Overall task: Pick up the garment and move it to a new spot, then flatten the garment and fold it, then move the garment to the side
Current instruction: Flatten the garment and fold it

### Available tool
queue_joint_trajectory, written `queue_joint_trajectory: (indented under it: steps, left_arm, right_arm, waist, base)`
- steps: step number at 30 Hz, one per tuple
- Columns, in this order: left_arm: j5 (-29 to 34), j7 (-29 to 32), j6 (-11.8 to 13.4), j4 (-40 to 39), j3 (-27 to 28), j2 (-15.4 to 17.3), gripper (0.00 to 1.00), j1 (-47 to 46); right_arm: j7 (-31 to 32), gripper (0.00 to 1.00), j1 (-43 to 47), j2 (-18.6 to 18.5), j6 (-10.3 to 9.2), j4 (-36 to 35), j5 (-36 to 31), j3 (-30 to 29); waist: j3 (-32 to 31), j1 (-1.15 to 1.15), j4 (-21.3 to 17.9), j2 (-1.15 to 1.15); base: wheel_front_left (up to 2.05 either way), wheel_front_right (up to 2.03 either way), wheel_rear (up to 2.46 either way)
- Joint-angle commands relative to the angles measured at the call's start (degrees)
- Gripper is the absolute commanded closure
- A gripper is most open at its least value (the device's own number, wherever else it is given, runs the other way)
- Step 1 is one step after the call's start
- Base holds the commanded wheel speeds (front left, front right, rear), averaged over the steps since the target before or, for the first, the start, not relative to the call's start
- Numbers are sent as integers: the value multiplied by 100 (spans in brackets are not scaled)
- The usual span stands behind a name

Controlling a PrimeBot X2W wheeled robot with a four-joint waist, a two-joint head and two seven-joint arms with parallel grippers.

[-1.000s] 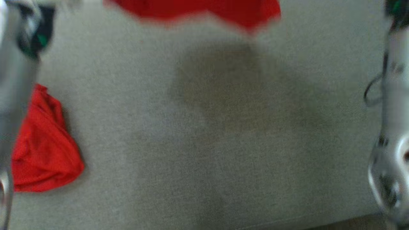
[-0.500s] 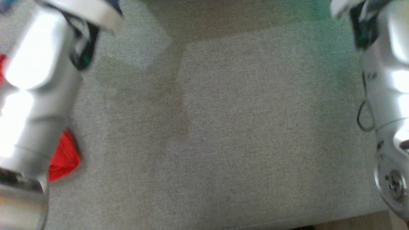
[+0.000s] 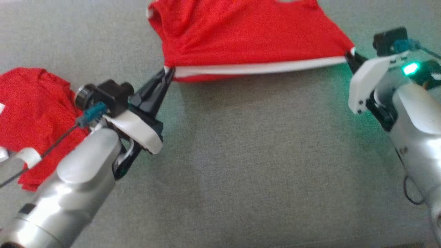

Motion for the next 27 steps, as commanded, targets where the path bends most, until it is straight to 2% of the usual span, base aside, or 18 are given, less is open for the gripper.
queue_joint_trajectory:
  steps: [1, 8, 9, 16, 22, 27]
  left_arm:
    - [-2, -54, 11, -168, 190, 266, 100, -69]
    - [85, -54, 12, -366, 299, 251, 100, 562]
    - [85, -54, 12, -366, 299, 251, 100, 562]
    - [120, -54, 130, -801, 428, 270, 100, 1414]
    - [72, -36, 293, -1439, 303, 351, 100, 2126]
    - [15, 102, 525, -2062, 259, 440, 100, 2432]
  right_arm:
    - [140, 100, 168, -285, 11, -355, 307, 270]
    - [710, 100, 813, -1140, 11, -1413, 1436, 1096]
    - [710, 100, 813, -1140, 11, -1413, 1436, 1096]
    - [1308, 100, 1538, -1871, 11, -2331, 2279, 1399]
    - [1823, 100, 2330, -2502, 11, -3152, 2835, 1266]
    - [1918, 100, 2829, -2818, 11, -3738, 2955, 785]
  waist:
    - [-189, 1, 13, 0]
    - [-698, 1, -105, 0]
    - [-698, 1, -105, 0]
    - [-1313, 1, -237, 0]
    - [-1623, 1, -250, 0]
    - [-1650, 1, -197, 0]
  base:
    - [0, 0, 0]
    - [0, 0, 0]
    - [0, 0, 0]
    - [0, 0, 0]
    - [0, 0, 0]
    - [0, 0, 0]
